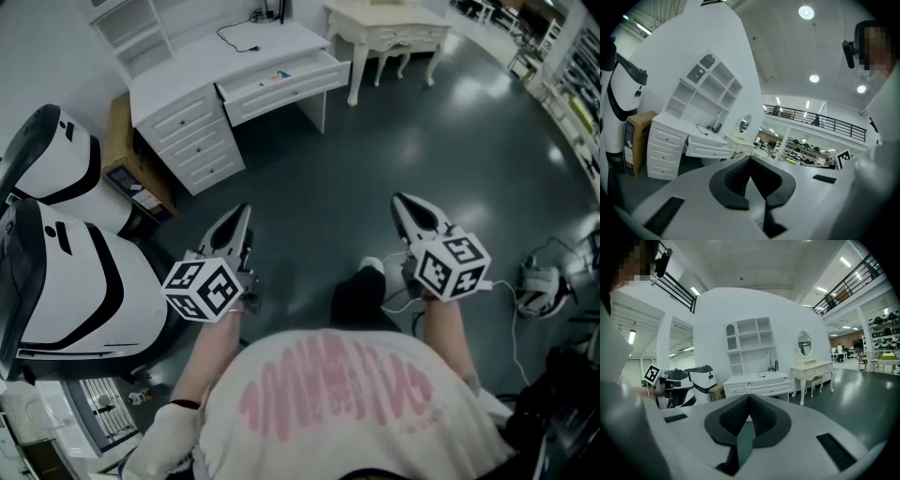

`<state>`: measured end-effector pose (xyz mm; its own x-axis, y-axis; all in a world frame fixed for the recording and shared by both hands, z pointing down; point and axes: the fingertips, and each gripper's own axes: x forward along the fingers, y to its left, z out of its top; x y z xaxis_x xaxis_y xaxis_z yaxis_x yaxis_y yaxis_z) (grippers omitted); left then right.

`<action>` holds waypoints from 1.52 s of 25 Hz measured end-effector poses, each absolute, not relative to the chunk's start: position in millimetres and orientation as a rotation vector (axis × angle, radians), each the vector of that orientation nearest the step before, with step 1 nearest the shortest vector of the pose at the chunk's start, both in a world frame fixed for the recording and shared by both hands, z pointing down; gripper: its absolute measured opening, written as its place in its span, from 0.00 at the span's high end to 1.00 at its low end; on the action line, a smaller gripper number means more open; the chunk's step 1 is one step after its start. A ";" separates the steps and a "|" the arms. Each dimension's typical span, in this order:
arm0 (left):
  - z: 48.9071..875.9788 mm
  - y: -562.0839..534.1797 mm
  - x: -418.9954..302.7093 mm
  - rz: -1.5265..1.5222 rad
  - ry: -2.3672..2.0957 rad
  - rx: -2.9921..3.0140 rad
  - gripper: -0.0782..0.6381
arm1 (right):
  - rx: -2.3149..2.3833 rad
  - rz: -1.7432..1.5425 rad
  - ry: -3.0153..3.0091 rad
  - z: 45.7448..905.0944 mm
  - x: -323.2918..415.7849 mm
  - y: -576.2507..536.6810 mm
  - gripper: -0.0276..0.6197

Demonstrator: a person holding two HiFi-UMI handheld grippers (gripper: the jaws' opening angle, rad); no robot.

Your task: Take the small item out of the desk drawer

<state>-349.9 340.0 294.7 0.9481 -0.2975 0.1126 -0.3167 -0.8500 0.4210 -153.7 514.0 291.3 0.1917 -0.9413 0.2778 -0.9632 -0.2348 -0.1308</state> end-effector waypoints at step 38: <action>319.4 54.7 -85.0 -0.039 -0.816 2.489 0.85 | 1.862 0.565 -2.291 323.1 131.4 149.4 0.93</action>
